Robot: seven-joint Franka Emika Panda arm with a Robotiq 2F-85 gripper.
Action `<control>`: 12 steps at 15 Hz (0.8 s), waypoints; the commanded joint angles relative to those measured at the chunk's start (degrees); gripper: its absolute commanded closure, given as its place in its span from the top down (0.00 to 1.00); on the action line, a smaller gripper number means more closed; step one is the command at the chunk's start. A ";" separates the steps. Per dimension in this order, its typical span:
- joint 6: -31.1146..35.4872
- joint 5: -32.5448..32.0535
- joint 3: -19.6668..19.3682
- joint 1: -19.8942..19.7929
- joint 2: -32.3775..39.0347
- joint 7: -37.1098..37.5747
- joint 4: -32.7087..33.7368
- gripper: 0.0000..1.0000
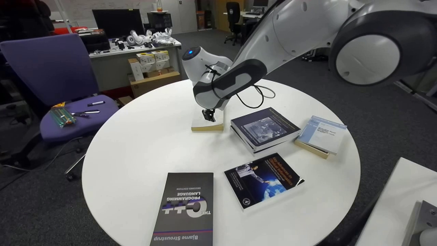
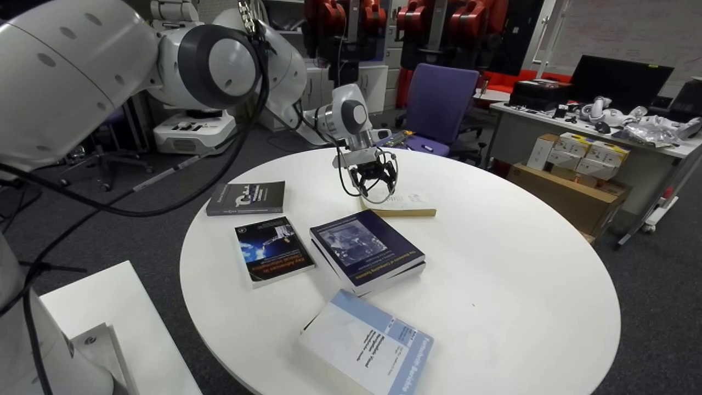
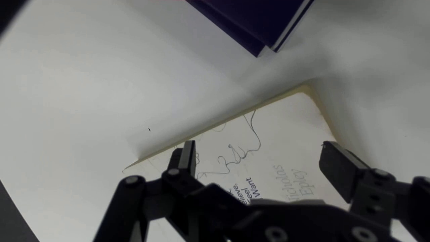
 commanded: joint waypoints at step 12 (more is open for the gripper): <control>-0.34 -1.56 3.43 0.70 -1.08 -7.00 -0.59 1.00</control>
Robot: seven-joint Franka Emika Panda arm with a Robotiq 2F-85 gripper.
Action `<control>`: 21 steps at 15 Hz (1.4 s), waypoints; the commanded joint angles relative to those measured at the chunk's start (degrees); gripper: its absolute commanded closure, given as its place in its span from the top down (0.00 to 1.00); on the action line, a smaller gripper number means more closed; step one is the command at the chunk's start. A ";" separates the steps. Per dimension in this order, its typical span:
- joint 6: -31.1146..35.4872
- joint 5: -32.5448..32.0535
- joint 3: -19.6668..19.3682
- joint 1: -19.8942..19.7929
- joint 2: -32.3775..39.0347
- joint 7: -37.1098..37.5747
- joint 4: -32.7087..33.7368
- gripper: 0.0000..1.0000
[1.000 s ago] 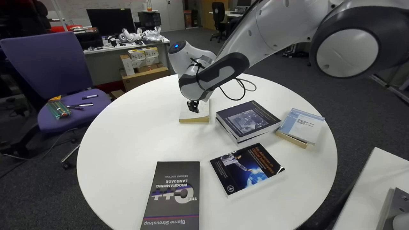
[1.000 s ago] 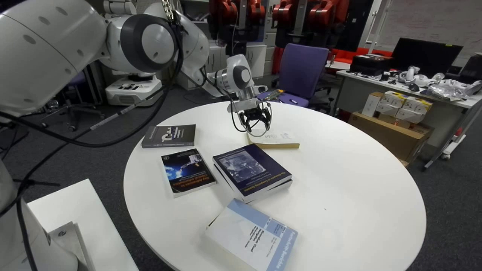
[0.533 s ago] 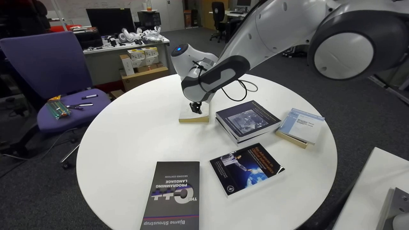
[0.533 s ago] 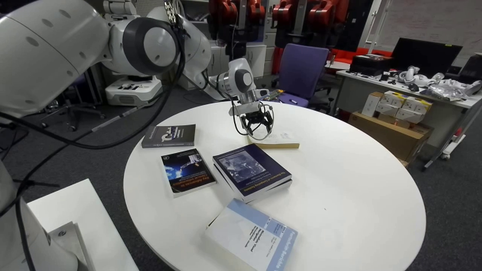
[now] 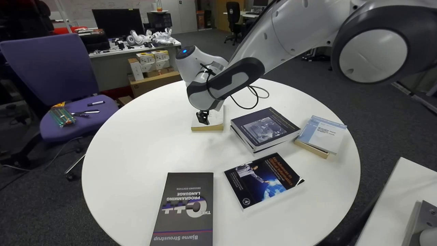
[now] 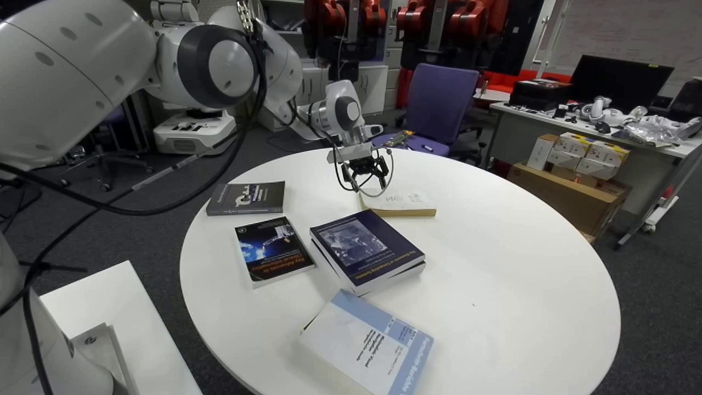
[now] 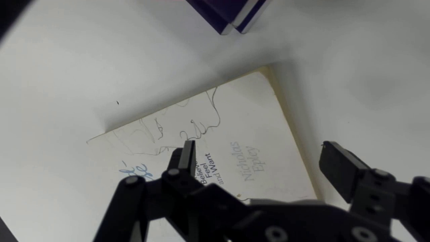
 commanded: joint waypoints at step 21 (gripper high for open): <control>-0.56 -6.53 -1.34 2.11 3.88 -1.58 0.89 1.00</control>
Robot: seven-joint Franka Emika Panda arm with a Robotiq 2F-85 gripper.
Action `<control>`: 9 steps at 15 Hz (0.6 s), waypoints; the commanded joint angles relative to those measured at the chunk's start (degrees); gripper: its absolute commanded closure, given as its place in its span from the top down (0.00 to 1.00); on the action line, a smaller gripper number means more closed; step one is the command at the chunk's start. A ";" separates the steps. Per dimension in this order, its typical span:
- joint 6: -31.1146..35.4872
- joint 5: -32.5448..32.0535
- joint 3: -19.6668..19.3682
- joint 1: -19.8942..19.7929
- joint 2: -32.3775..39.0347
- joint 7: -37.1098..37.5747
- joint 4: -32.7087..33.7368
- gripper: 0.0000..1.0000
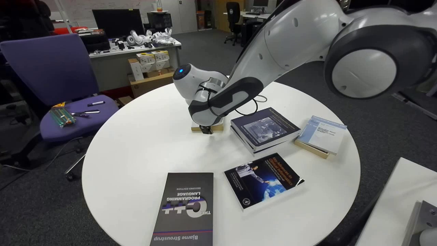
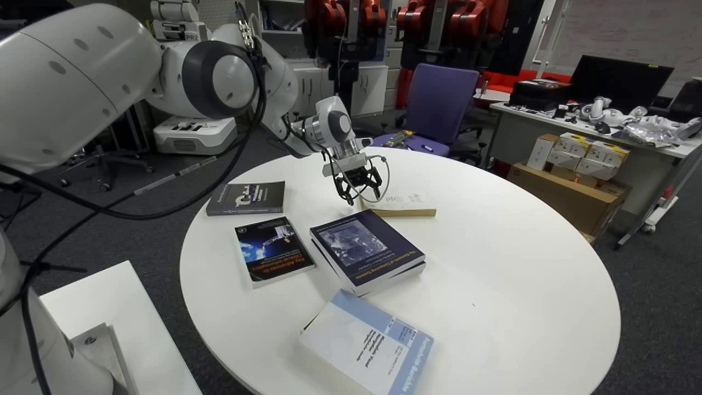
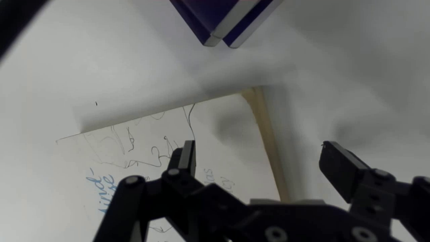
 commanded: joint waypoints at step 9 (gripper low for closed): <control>-0.01 -1.29 -1.19 0.37 0.97 -0.36 0.77 0.35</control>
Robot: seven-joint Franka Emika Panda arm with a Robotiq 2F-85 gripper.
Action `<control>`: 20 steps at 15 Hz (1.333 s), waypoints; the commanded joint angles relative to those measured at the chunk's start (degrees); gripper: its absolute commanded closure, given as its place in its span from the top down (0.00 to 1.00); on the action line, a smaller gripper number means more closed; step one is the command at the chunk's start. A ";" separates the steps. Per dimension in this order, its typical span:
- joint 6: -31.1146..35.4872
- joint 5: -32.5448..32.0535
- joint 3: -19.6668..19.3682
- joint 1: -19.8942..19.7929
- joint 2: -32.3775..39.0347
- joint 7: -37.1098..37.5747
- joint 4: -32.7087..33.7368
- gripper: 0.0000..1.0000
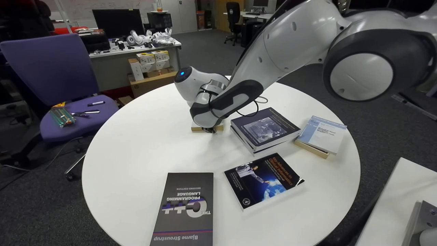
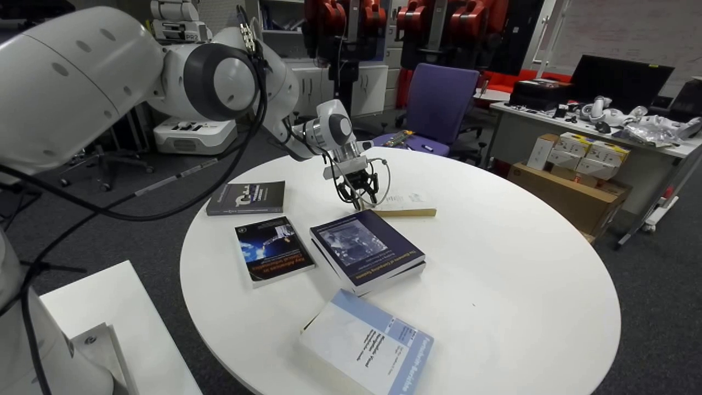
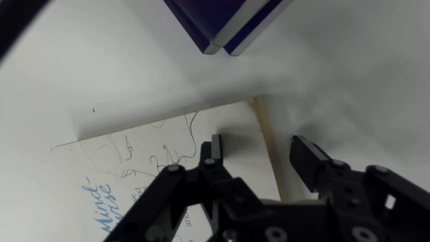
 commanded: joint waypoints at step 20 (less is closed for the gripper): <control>1.02 -12.80 -5.58 6.47 -1.38 1.19 0.03 0.00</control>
